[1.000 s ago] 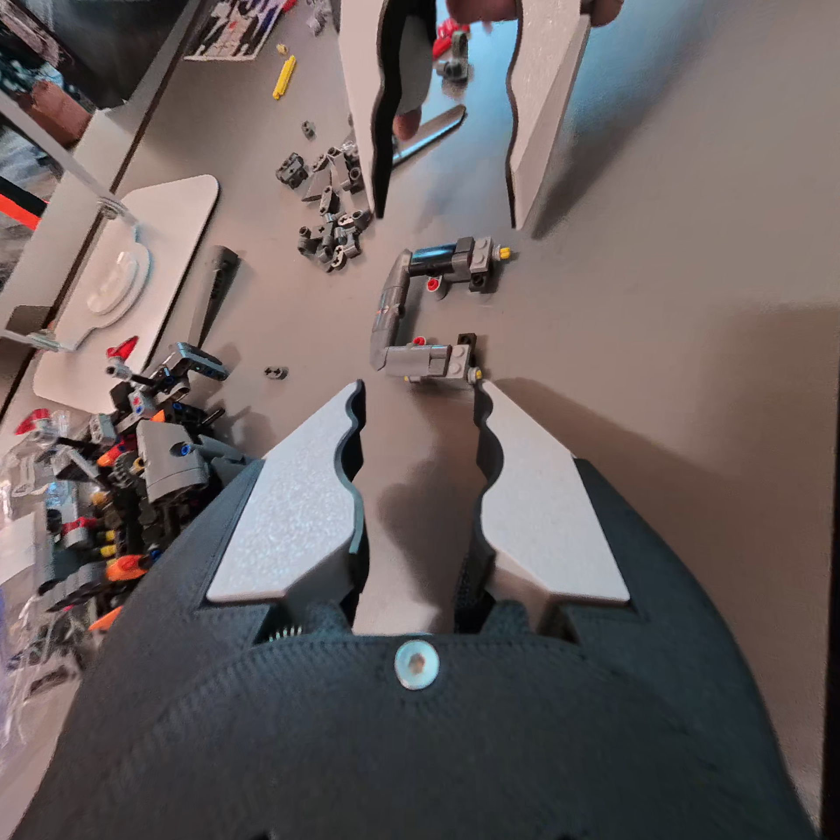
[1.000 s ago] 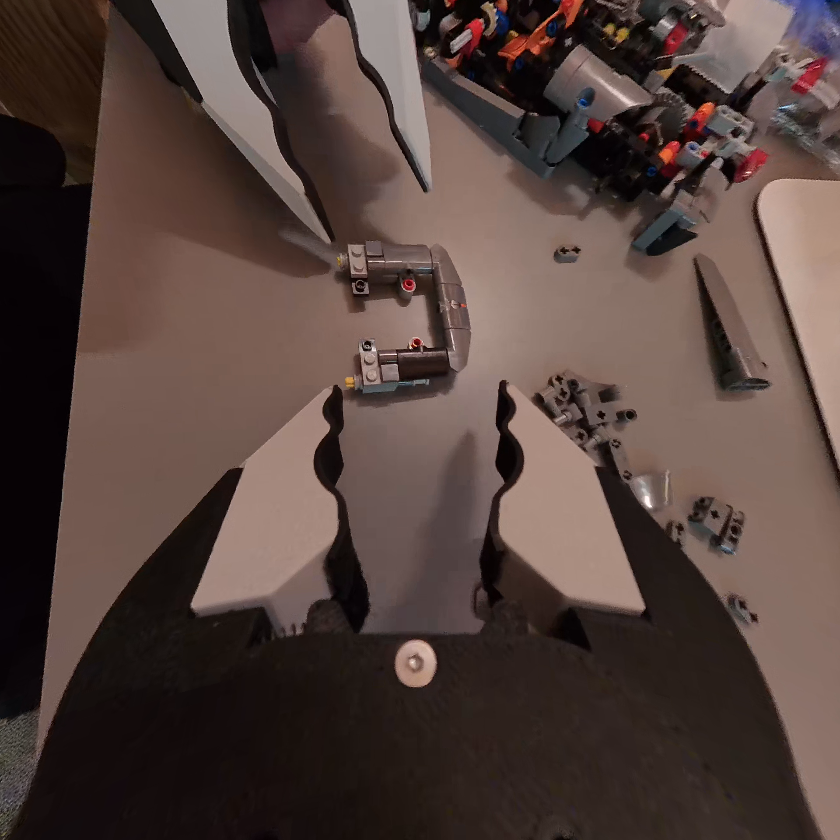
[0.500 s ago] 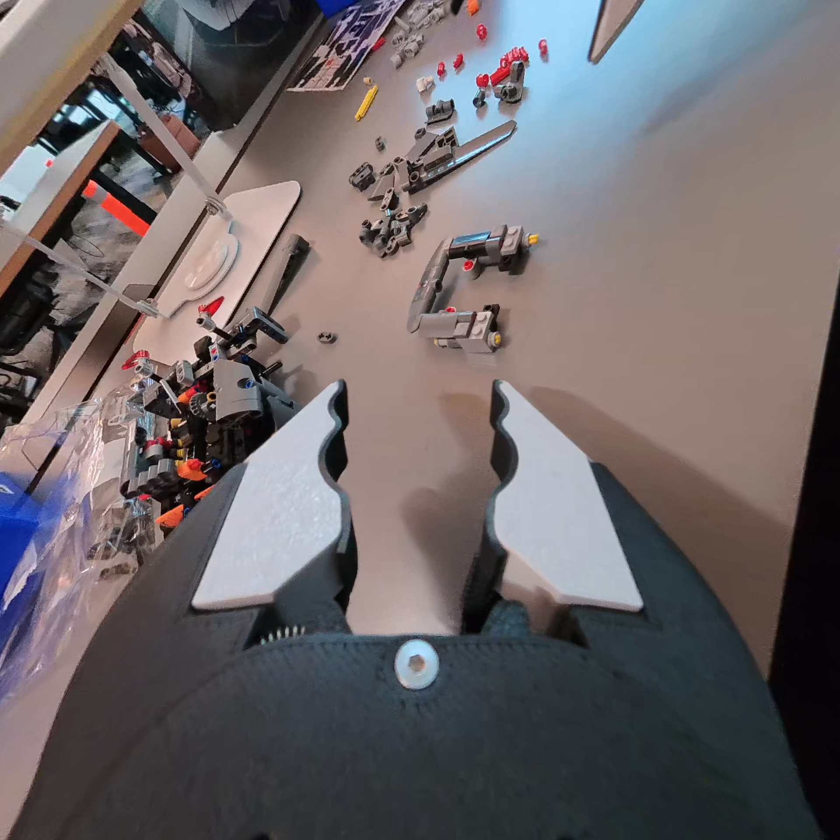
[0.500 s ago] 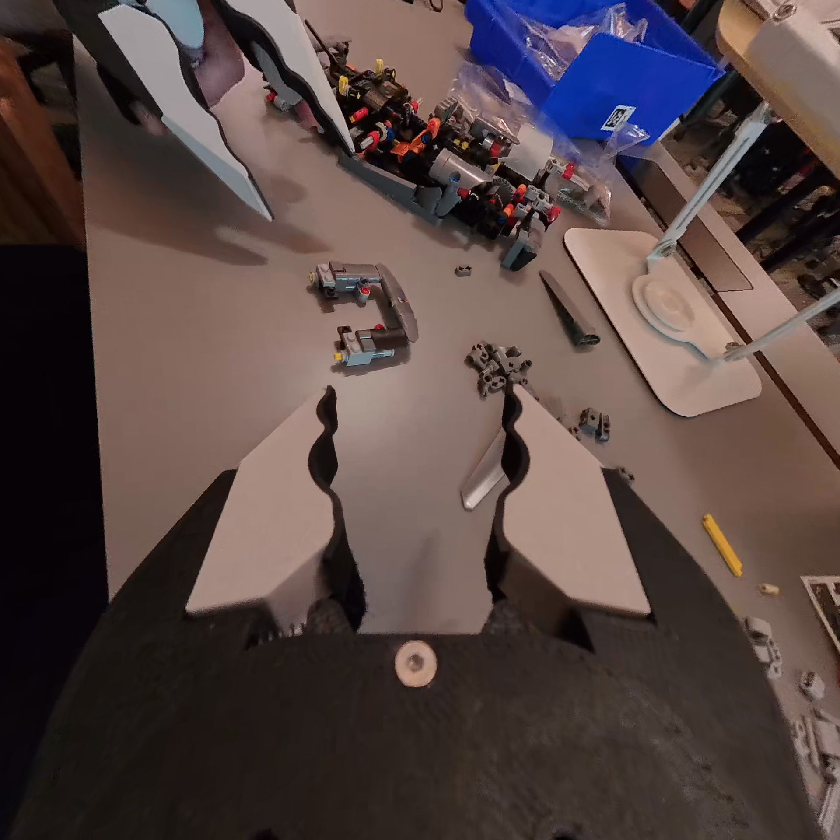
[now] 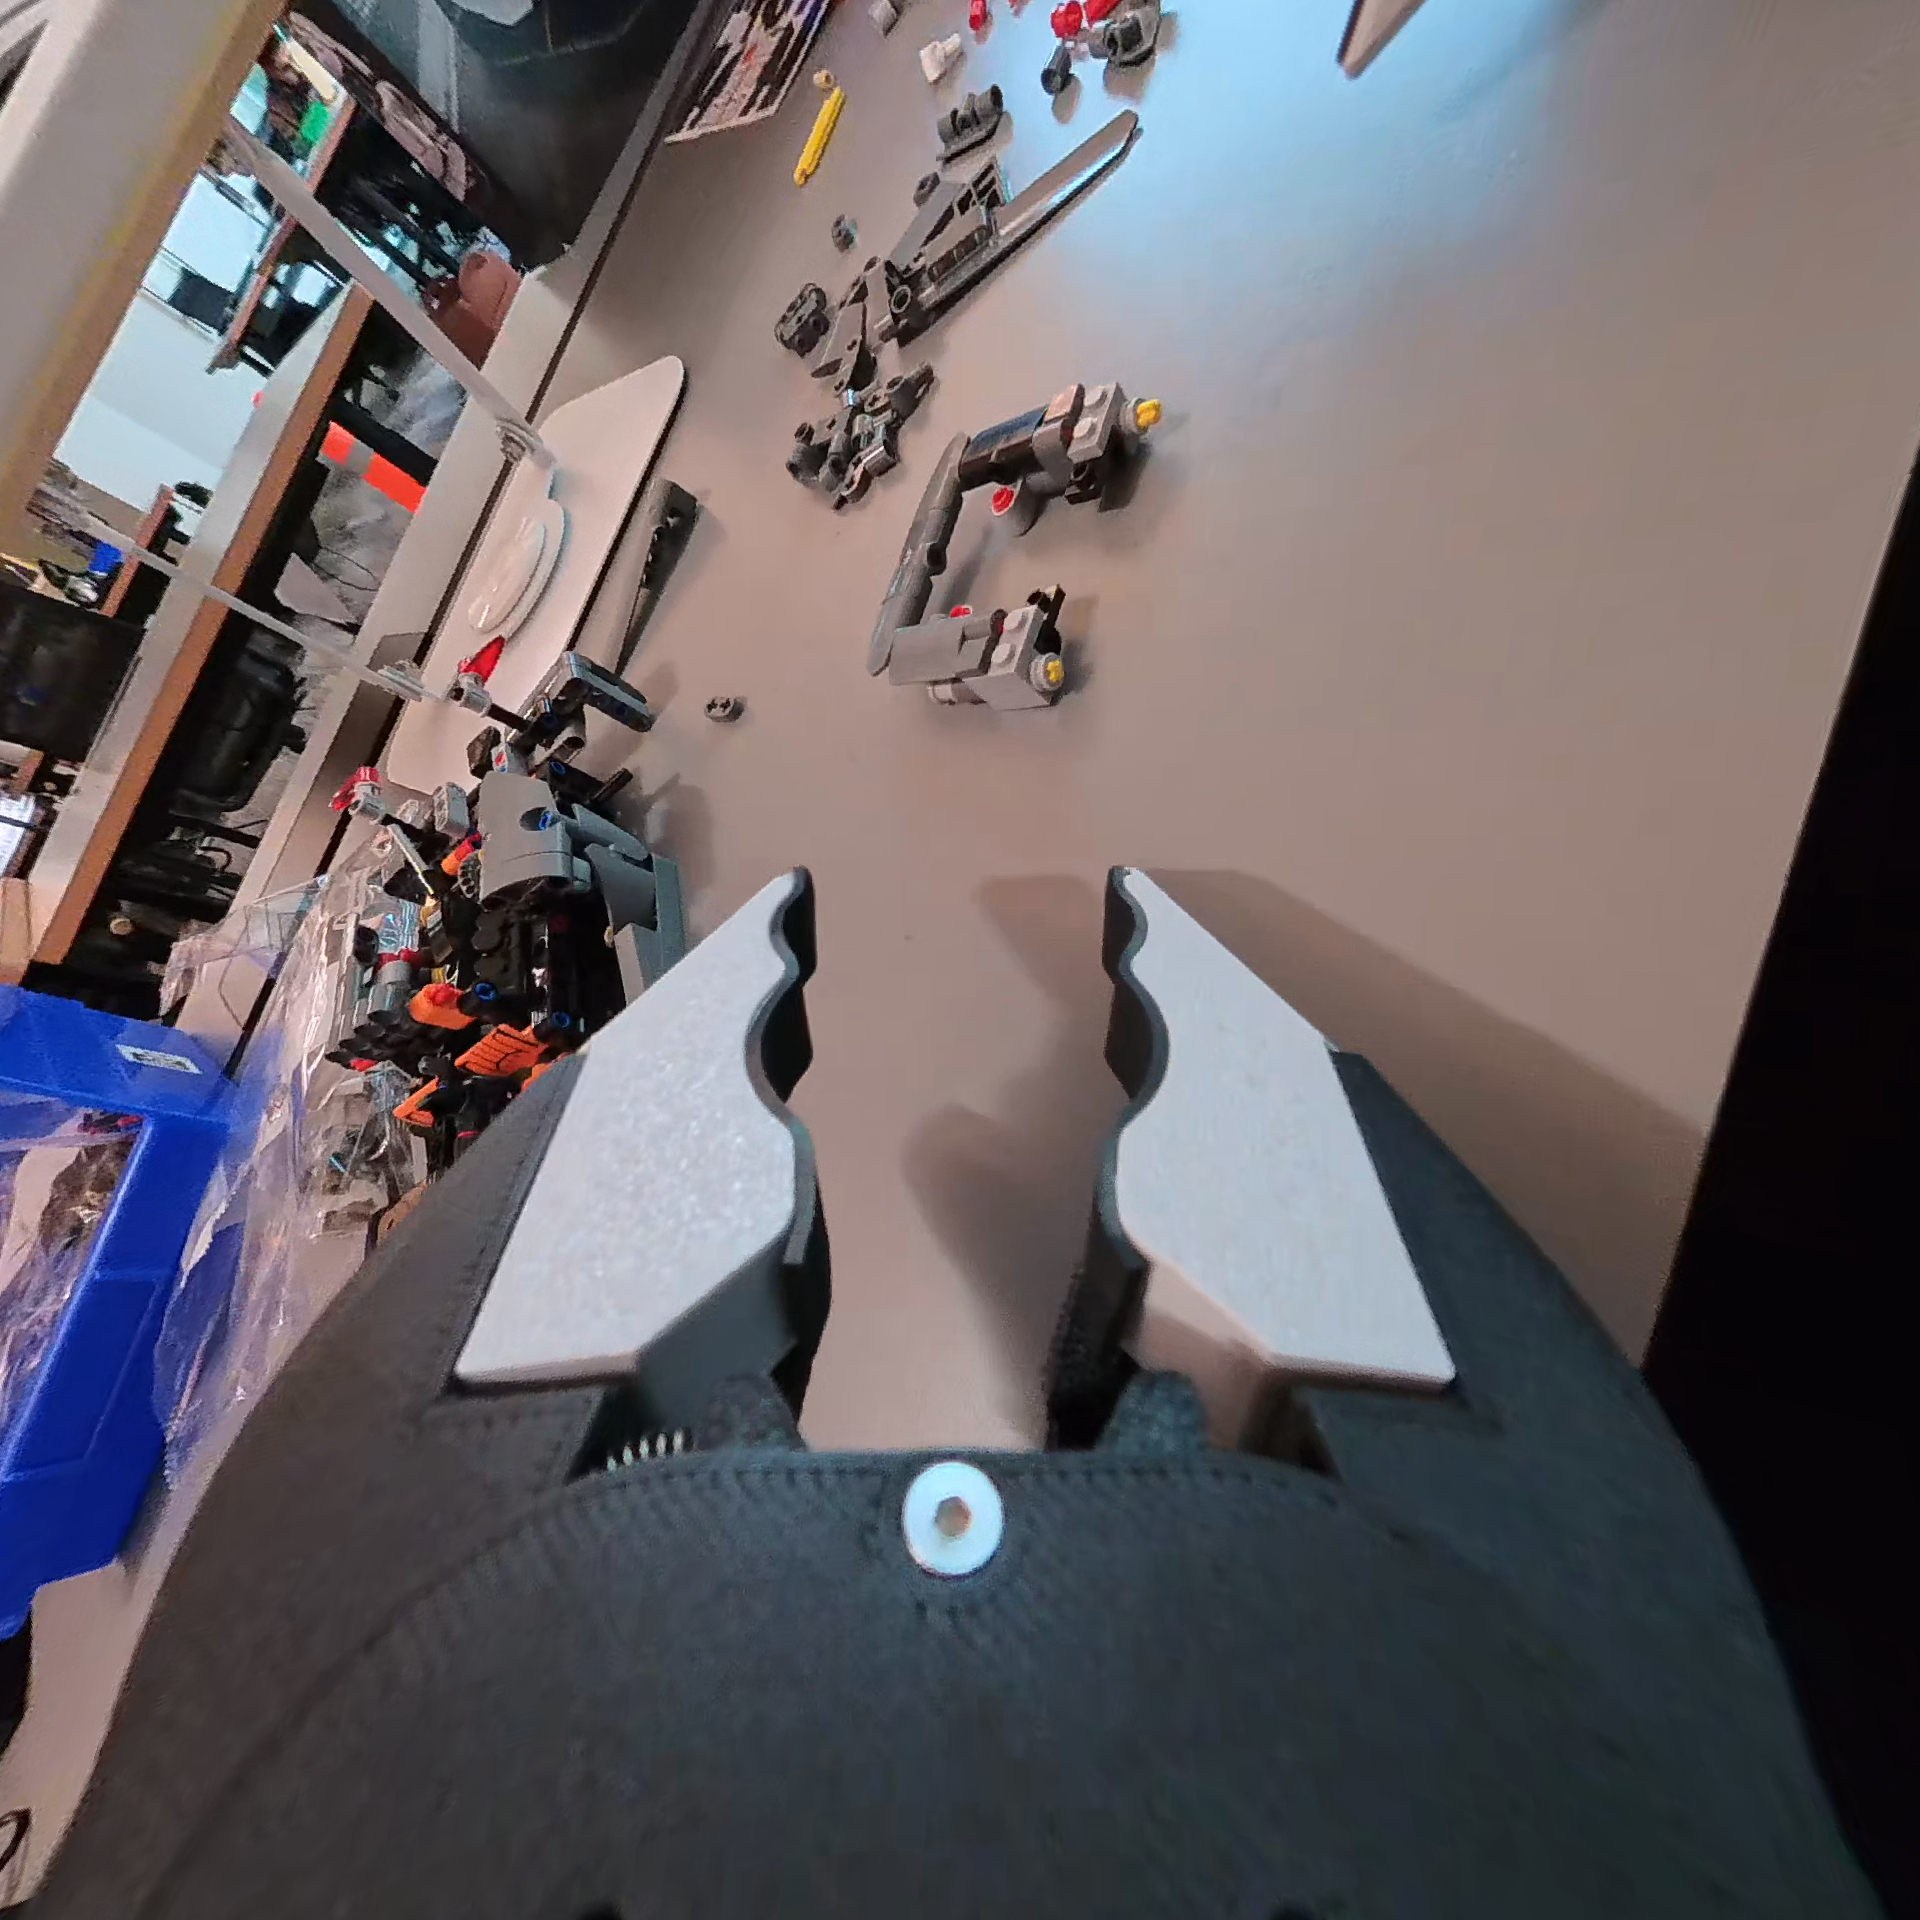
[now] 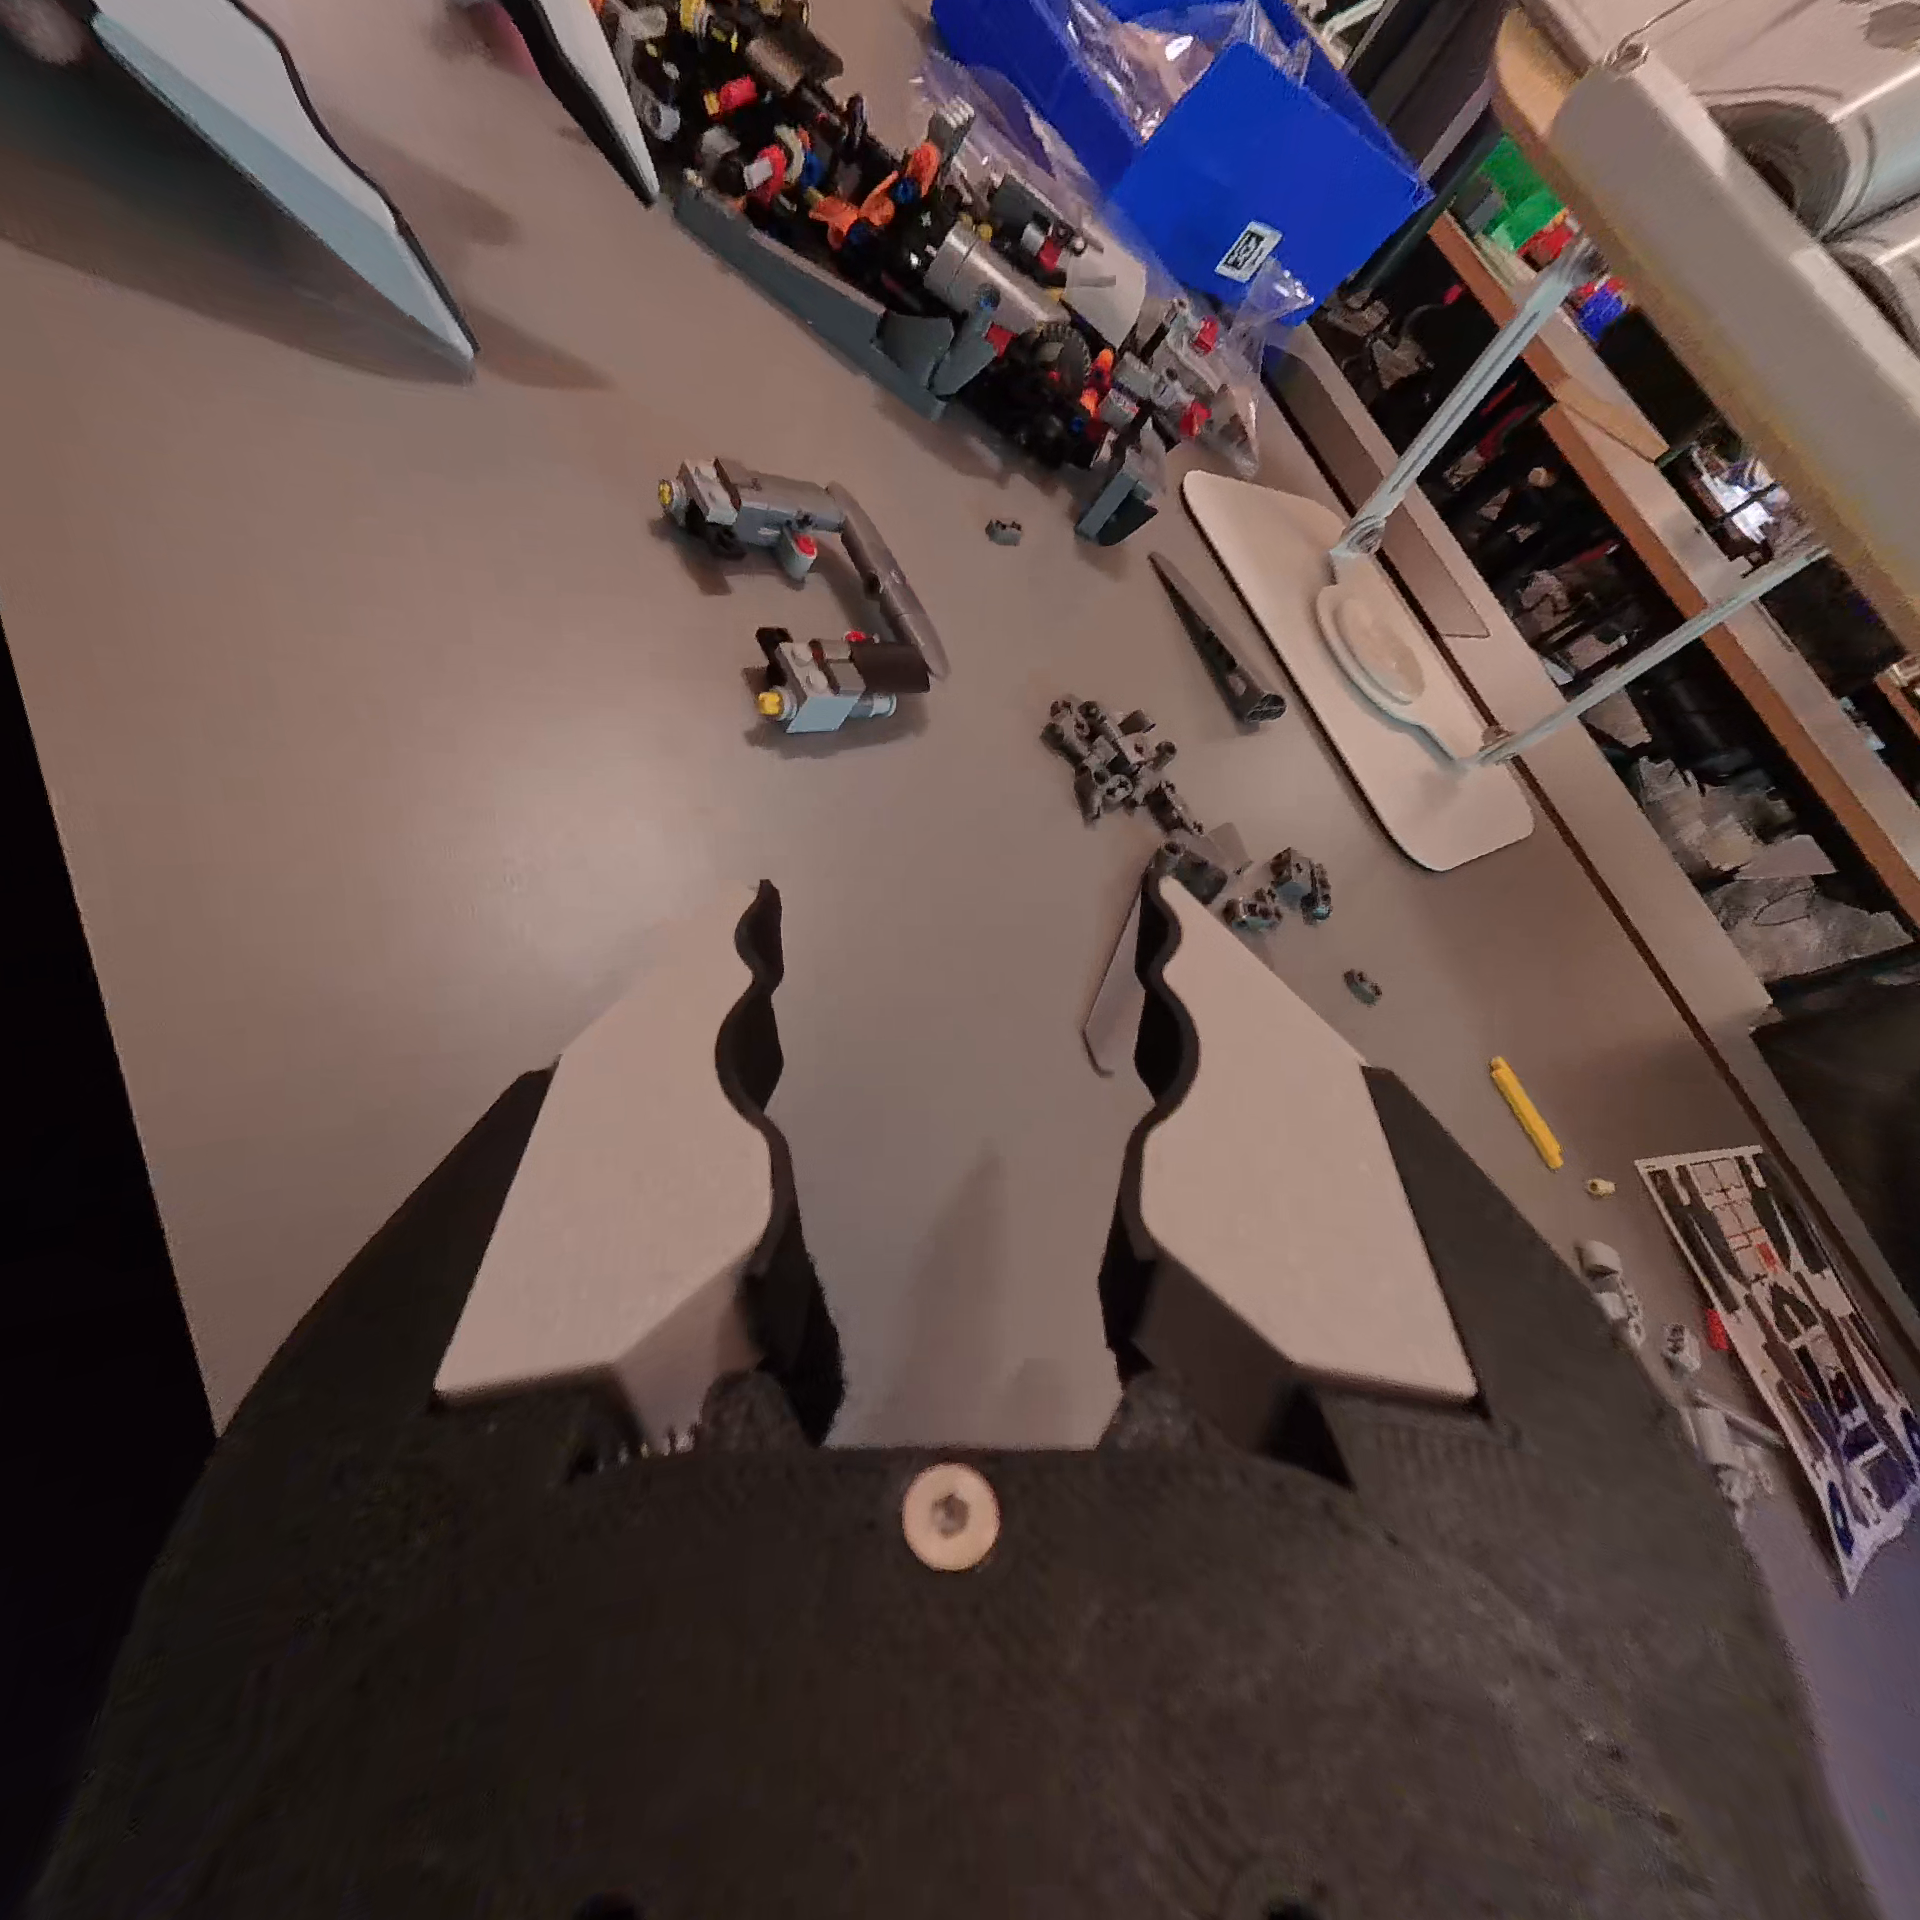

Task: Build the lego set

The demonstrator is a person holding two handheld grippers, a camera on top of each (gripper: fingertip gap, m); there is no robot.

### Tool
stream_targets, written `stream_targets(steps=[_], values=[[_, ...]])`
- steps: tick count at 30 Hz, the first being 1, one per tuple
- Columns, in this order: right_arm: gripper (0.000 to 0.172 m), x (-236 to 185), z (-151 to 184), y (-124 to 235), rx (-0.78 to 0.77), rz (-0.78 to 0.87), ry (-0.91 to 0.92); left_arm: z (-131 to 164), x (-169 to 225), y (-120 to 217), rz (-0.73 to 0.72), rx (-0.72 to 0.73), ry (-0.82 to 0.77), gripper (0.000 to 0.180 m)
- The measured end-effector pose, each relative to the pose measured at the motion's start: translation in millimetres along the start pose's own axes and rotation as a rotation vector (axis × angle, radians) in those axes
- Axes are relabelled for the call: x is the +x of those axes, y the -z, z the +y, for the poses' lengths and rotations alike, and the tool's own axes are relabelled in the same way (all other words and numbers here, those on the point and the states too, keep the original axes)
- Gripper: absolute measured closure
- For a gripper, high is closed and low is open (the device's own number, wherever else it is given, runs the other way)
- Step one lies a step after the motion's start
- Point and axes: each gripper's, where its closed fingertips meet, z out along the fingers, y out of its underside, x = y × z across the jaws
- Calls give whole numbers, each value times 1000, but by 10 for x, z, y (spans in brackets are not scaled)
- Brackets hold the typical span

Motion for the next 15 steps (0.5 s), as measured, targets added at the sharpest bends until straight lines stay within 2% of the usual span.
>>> stream_targets(steps=[8,15], values=[[107,-60,63,-14,-5,31,62,14,-29,-27,-57,-16,-41,139],[110,-70,59,-11,0,70,122,23,-31,-42,-52,-22,-35,141]])
